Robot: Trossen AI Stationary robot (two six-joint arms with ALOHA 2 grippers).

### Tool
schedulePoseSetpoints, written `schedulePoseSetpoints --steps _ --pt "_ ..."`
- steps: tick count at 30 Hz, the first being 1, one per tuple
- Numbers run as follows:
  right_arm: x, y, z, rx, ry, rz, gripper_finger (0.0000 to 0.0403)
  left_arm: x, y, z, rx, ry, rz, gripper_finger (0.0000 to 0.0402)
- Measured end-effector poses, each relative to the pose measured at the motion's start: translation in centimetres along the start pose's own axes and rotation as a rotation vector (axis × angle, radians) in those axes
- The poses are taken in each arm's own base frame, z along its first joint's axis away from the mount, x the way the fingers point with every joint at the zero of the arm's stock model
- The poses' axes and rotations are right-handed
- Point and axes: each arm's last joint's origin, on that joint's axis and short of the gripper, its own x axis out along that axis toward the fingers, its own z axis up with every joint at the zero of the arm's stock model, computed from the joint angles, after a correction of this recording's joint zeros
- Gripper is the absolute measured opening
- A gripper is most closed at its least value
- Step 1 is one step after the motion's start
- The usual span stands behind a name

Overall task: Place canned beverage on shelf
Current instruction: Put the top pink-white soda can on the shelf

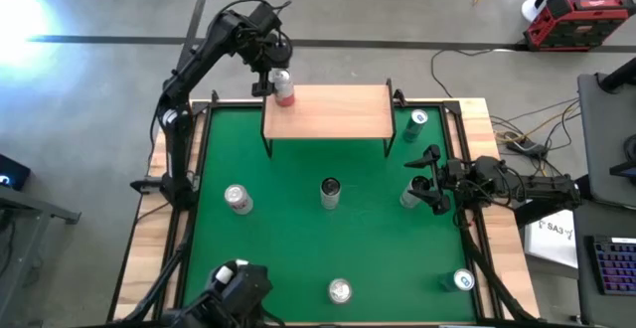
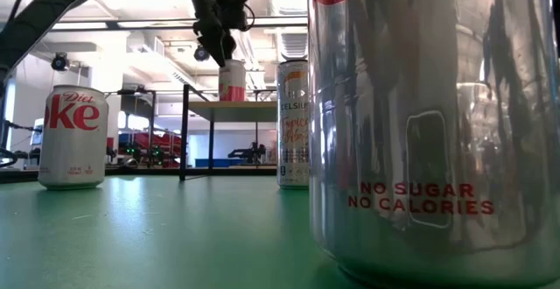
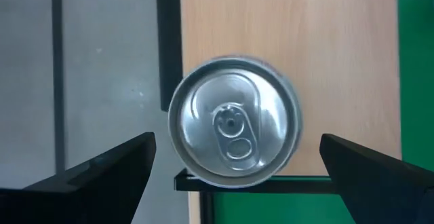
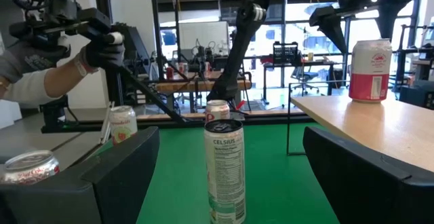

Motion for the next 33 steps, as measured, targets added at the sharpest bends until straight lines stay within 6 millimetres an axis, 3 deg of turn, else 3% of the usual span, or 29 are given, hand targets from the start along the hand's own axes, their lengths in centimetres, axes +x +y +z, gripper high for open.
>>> schedulePoseSetpoints --steps 7,21,33 --pt "0.0 0.0 0.01 0.0 0.0 0.0 0.0357 -0.02 -0.05 -0.07 0.015 -0.007 -0.017 0.0381" --pt "0.0 0.0 0.0 0.0 0.0 0.0 0.0357 -0.02 -0.04 0.04 0.052 -0.032 -0.027 0.0273" --pt "0.0 0.0 0.01 0.0 0.0 0.0 0.0357 -0.02 -0.01 0.09 -0.019 -0.035 -0.024 0.0261"
